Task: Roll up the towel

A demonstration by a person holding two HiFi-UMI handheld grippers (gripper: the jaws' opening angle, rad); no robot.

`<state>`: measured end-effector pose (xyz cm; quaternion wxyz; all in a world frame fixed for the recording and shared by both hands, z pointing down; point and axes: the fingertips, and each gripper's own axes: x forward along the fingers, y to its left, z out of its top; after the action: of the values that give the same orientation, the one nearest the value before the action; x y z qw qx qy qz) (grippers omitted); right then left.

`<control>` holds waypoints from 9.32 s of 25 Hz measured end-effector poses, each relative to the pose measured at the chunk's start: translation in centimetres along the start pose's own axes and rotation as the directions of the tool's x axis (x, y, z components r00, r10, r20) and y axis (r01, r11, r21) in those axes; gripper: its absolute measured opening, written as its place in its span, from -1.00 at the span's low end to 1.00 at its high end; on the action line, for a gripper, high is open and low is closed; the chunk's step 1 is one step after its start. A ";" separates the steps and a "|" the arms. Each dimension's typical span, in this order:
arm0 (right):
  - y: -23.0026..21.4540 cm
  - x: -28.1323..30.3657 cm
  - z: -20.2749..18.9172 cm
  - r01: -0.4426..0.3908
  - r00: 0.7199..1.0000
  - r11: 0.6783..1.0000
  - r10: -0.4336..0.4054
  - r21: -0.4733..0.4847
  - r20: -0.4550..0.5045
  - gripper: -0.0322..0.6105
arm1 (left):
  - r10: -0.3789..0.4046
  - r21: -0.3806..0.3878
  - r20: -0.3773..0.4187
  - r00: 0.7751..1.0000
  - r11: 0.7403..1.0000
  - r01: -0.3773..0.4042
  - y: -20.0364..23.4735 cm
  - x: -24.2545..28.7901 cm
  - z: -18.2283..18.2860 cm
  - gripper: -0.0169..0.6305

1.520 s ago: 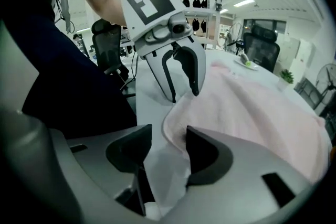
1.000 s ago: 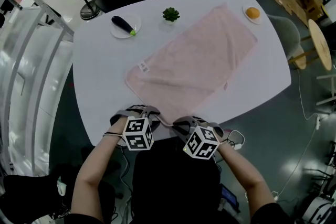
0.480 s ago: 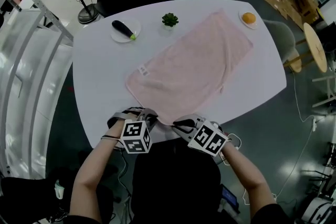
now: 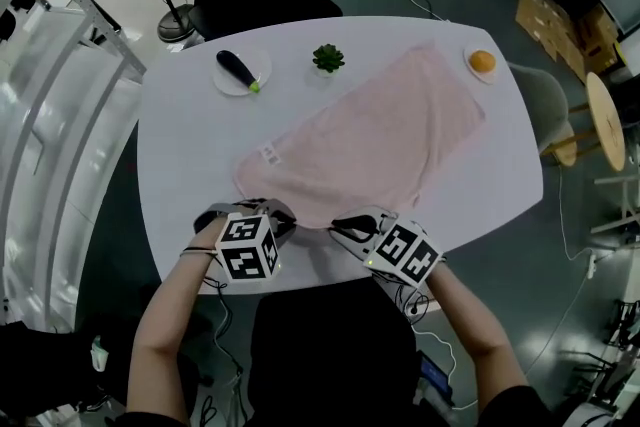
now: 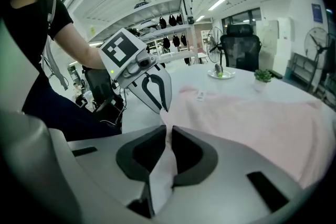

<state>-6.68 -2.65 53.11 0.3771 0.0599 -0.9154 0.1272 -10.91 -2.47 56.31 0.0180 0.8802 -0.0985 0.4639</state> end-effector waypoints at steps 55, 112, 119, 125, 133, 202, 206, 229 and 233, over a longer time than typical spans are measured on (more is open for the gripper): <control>-14.4 -5.1 -2.4 0.343 0.938 0.936 -0.346 -0.076 -0.025 -0.21 | 0.335 -0.063 -0.139 0.932 0.936 -0.346 12.3 -1.2 -2.2 -0.12; -4.5 -5.5 -8.4 0.432 0.814 0.791 -0.549 -0.434 -0.191 -0.83 | 0.403 0.219 -0.223 0.888 0.908 -0.357 6.4 -4.0 -7.8 -0.84; -0.2 -4.7 -9.9 0.377 0.837 0.816 -0.503 -0.438 -0.217 -0.83 | 0.342 0.213 -0.232 0.910 0.931 -0.296 0.5 -4.3 -9.6 -0.85; 2.8 -3.8 -11.9 0.300 0.861 0.850 -0.437 -0.432 -0.261 -0.83 | 0.270 0.176 -0.245 0.931 0.957 -0.231 -3.6 -3.9 -10.9 -0.85; 2.6 -2.9 -12.9 0.255 0.878 0.890 -0.377 -0.379 -0.295 -0.82 | 0.214 0.161 -0.280 0.936 0.972 -0.174 -4.4 -2.9 -11.2 -0.85; -10.4 -7.0 -8.7 0.377 0.891 0.922 -0.386 -0.083 -0.238 -0.08 | 0.302 -0.102 -0.230 0.925 0.938 -0.331 9.4 -5.3 -7.9 0.05; -8.3 -7.0 -8.9 0.380 0.896 0.920 -0.392 -0.100 -0.208 -0.07 | 0.303 -0.122 -0.191 0.934 0.937 -0.329 7.2 -5.6 -7.5 0.05; -5.5 -2.5 -12.4 0.383 0.881 0.908 -0.414 -0.172 -0.226 -0.12 | 0.326 -0.139 -0.228 0.918 0.922 -0.362 4.6 -1.0 -10.0 -0.28; -6.5 -2.4 -13.1 0.387 0.865 0.897 -0.433 -0.214 -0.254 -0.24 | 0.371 -0.057 -0.273 0.888 0.915 -0.400 5.4 -0.9 -10.7 -0.55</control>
<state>5.21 -5.24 61.57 0.5315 0.2042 -0.8219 -0.0204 -21.14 -6.33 61.40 -0.0128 0.7732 -0.2943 0.5615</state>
